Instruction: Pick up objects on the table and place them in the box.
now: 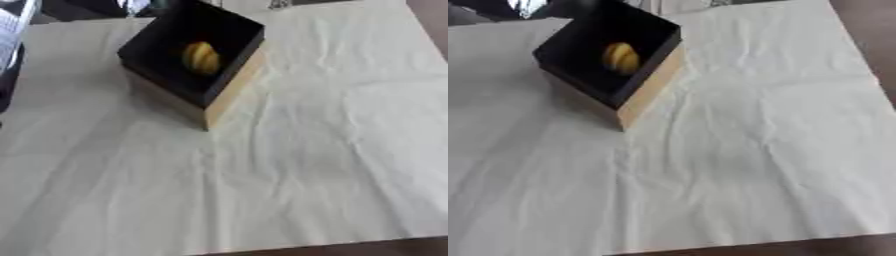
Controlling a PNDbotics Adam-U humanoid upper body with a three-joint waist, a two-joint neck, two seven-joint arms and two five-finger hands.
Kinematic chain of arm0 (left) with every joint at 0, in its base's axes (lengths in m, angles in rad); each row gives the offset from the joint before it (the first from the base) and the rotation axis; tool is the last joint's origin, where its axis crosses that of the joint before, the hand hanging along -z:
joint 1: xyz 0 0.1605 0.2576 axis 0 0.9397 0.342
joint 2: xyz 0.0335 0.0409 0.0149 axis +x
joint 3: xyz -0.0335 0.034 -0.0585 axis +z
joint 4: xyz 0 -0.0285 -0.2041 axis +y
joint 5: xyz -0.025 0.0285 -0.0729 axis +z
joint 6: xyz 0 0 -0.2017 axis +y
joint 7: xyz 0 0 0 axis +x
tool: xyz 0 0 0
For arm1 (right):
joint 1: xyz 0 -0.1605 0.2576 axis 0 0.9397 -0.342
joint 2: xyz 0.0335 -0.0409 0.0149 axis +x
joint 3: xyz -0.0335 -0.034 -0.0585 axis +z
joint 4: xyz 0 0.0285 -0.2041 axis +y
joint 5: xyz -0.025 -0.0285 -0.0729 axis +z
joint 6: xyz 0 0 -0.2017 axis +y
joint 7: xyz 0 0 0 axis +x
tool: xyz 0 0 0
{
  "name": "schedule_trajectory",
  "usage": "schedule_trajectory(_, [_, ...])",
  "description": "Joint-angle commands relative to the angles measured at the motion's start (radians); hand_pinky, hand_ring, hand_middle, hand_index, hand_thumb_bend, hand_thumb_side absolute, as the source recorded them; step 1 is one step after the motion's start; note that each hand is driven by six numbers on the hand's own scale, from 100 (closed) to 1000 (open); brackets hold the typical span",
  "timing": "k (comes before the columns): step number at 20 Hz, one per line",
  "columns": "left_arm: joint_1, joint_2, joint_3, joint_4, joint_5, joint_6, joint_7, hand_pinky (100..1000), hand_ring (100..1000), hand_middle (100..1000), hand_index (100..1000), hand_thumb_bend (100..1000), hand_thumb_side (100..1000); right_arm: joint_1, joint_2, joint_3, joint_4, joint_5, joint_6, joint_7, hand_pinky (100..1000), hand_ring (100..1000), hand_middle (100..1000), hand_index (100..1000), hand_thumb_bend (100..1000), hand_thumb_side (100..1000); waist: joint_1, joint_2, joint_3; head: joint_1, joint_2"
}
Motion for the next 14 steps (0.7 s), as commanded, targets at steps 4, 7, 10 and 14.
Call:
schedule_trajectory(4, [-0.042, -0.079, 0.063, 0.215, -0.262, -0.053, 0.114, 808, 715, 666, 638, 100, 100, -0.03, -0.009, 0.005, -0.016, -0.027, 0.0, 0.024, 928, 868, 585, 801, 100, 559, -0.015, -0.004, -0.026, 0.05, -0.035])
schedule_trajectory(7, [-0.032, -0.109, 0.095, 0.312, -0.418, -0.012, 0.194, 802, 713, 663, 641, 104, 100, -0.033, -0.001, 0.005, -0.016, -0.031, 0.001, 0.03, 928, 868, 585, 801, 100, 563, -0.02, 0.002, -0.035, 0.063, -0.041])
schedule_trajectory(10, [-0.023, -0.131, 0.116, 0.387, -0.513, 0.03, 0.265, 798, 709, 660, 648, 157, 100, -0.034, 0.004, 0.006, -0.016, -0.032, 0.003, 0.034, 929, 869, 584, 801, 100, 567, -0.023, 0.006, -0.035, 0.067, -0.042])
schedule_trajectory(14, [-0.015, -0.146, 0.123, 0.439, -0.561, 0.04, 0.301, 830, 753, 699, 747, 308, 120, -0.036, 0.008, 0.007, -0.016, -0.033, 0.006, 0.039, 929, 869, 584, 801, 100, 571, -0.025, 0.007, -0.035, 0.065, -0.045])
